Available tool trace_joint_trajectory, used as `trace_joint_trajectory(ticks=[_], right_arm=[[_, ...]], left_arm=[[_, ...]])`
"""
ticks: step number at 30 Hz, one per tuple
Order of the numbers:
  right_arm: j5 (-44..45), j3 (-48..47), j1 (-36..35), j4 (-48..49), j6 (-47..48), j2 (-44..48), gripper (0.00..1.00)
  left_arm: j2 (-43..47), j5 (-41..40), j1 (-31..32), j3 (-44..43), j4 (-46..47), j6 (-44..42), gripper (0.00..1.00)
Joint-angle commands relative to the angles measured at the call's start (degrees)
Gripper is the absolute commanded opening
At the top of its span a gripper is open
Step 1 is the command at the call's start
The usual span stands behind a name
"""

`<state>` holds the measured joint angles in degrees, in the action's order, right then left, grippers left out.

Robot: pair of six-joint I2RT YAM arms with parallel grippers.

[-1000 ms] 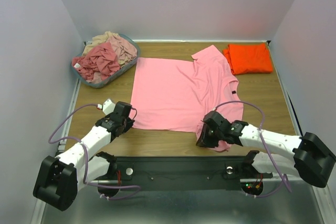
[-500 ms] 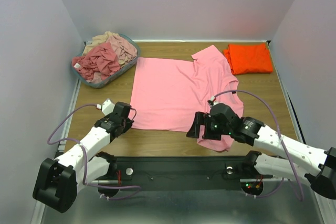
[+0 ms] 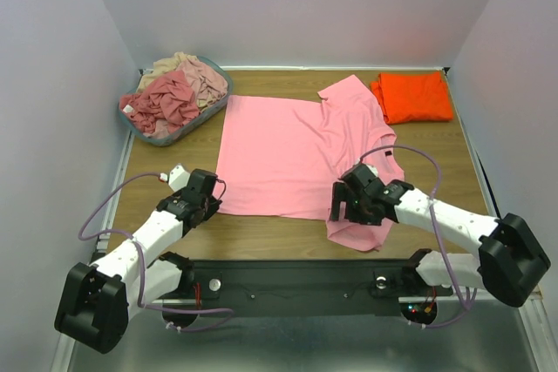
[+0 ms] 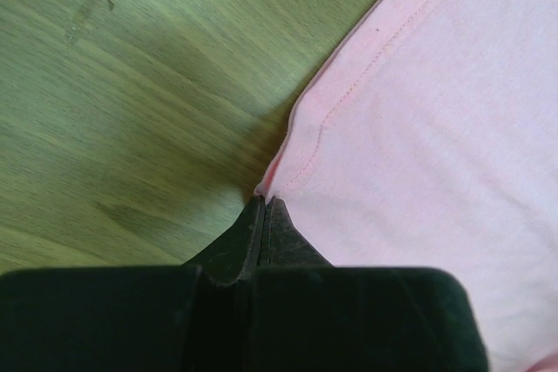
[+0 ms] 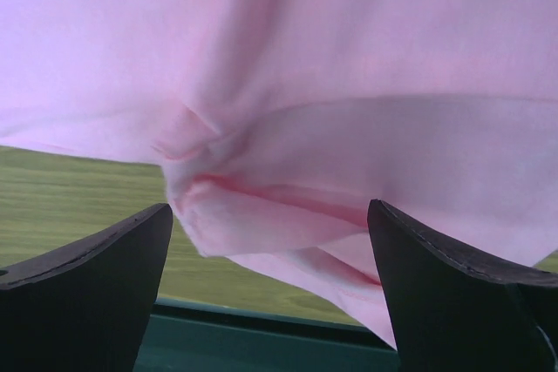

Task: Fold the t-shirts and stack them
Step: Flatten the tshirt out

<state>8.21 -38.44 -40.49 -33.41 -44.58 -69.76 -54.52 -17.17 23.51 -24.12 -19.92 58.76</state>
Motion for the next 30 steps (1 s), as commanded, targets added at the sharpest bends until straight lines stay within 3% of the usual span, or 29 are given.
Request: trace_joint_trajectory(ticks=[1, 8, 14, 19, 23, 25, 27, 30], right_arm=[[-2.8, 3.3, -0.2, 3.2, 2.9, 3.0, 1.00], [-7.5, 6.0, -0.2, 6.0, 7.4, 6.5, 1.00], [-37.5, 9.9, -0.1, 6.9, 1.6, 14.4, 1.00], [-46.6, 13.3, -0.2, 5.0, -2.9, 22.5, 1.00], [-35.5, 9.1, -0.2, -2.8, -0.6, 23.8, 1.00], [-23.6, 5.0, -0.2, -8.9, -2.2, 22.4, 1.00], [-11.9, 2.4, -0.2, -13.8, -6.9, 21.3, 1.00], [-1.5, 1.4, -0.1, -22.2, -14.9, 20.6, 1.00]], left_arm=[[0.0, -1.5, -0.2, -1.5, 0.1, -0.9, 0.00], [0.4, -1.5, -0.2, -1.2, 0.3, -1.0, 0.00], [0.4, -1.9, -0.3, -1.7, -0.4, -1.4, 0.00], [0.6, -2.2, -0.4, -1.9, -0.7, -1.5, 0.00], [0.4, -2.1, -0.5, -2.3, -0.8, -1.8, 0.00], [0.4, -1.9, -0.5, -2.7, -1.3, -2.1, 0.00], [0.6, -1.8, -0.5, -2.7, -1.5, -2.1, 0.00], [1.4, -1.0, -0.5, -2.3, -1.1, -2.0, 0.00]])
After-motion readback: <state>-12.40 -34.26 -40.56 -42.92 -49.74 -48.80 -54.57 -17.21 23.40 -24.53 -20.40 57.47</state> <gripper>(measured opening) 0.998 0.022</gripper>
